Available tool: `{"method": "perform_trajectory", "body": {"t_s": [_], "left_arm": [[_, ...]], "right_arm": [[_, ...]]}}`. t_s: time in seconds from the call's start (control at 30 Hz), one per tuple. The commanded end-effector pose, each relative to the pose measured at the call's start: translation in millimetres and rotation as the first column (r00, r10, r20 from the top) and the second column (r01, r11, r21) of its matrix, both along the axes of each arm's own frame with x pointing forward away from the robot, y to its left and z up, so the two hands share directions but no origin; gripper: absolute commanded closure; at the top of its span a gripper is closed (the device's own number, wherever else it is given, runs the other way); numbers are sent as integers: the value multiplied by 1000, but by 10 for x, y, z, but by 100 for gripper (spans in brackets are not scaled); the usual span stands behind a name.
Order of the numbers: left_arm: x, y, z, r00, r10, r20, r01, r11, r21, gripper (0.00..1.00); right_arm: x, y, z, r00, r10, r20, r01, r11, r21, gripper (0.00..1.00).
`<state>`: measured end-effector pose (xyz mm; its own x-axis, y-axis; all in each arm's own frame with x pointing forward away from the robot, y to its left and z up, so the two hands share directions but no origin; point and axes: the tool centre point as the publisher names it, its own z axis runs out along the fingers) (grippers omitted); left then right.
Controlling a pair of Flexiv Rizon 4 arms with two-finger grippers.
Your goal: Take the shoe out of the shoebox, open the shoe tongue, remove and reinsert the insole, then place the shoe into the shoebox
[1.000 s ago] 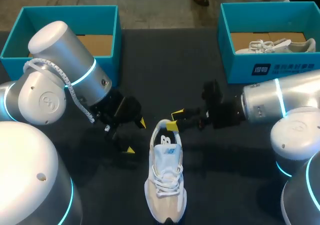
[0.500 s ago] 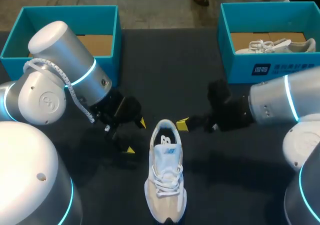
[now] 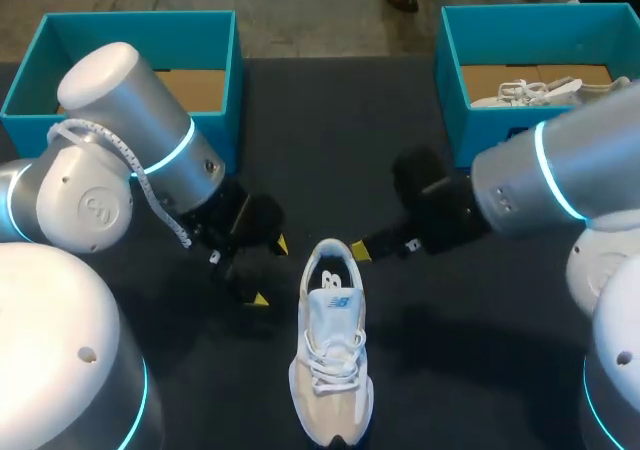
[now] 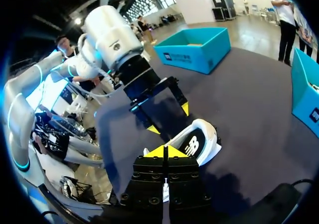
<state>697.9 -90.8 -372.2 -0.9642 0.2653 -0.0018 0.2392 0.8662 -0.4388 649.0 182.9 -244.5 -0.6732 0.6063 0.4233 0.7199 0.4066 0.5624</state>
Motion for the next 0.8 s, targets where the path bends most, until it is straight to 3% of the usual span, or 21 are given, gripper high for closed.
{"method": "perform_trajectory", "body": {"t_s": [0.03, 0.37, 0.6, 0.8], "left_arm": [[-143, 83, 190, 999, 33, 42, -36, 997, 62, 0], [-93, 441, 351, 999, 30, 35, -33, 995, 95, 0], [-13, 714, 494, 995, -84, 55, 79, 993, 87, 0], [-13, 714, 494, 995, -84, 55, 79, 993, 87, 0]], "right_arm": [[21, 118, 22, 984, -151, 92, 169, 954, -249, 100], [110, 342, -121, 978, -192, 84, 208, 941, -267, 100], [160, 504, -265, 973, -223, 64, 232, 932, -279, 100], [160, 504, -265, 973, -223, 64, 232, 932, -279, 100]]}}
